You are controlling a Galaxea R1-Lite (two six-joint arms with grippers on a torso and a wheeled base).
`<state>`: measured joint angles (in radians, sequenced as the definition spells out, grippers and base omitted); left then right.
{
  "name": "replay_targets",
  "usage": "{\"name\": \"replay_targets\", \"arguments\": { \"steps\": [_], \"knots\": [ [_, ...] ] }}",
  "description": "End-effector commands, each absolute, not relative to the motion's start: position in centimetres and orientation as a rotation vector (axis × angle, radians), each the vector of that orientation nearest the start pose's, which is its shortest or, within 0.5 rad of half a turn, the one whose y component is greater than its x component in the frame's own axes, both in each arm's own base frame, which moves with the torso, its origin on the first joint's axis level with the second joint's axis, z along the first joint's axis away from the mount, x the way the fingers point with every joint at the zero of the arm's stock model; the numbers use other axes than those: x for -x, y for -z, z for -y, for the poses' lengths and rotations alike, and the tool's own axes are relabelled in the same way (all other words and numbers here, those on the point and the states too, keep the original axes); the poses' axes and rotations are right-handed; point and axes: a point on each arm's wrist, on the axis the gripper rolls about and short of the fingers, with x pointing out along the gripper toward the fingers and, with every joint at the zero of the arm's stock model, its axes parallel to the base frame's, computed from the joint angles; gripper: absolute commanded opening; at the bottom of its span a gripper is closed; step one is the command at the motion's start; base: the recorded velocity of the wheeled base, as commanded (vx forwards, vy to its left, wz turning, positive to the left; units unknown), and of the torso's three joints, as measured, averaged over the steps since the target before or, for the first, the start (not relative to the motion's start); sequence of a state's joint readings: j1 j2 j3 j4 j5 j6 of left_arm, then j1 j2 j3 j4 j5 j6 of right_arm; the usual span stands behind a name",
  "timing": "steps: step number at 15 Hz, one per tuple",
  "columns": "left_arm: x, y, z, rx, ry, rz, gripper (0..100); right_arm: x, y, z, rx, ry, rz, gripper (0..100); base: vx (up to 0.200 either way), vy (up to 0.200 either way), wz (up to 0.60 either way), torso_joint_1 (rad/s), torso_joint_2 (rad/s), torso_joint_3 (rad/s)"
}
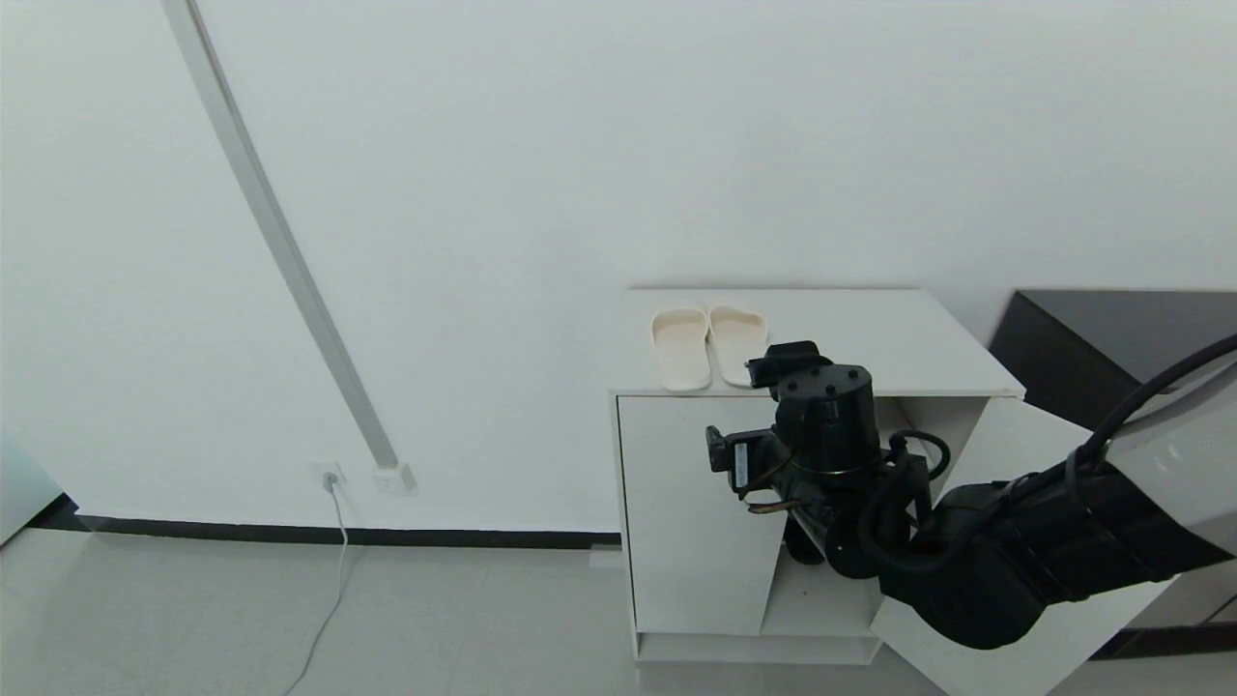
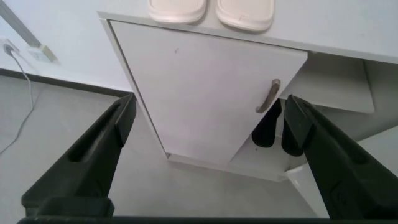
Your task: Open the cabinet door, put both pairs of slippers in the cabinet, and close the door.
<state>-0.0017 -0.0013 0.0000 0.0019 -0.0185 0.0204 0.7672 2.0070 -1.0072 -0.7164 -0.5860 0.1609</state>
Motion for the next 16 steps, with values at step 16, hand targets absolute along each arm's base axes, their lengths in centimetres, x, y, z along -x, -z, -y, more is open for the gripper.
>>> {"name": "replay_targets", "arguments": {
  "steps": [16],
  "knots": [
    [2.3,-7.5,0.0,-0.021,0.02,-0.003,0,-29.9,-11.5,-26.7,-0.027,-0.159,-0.197,100,0.163,0.0,0.0,0.001,0.0,0.002]
  ]
}}
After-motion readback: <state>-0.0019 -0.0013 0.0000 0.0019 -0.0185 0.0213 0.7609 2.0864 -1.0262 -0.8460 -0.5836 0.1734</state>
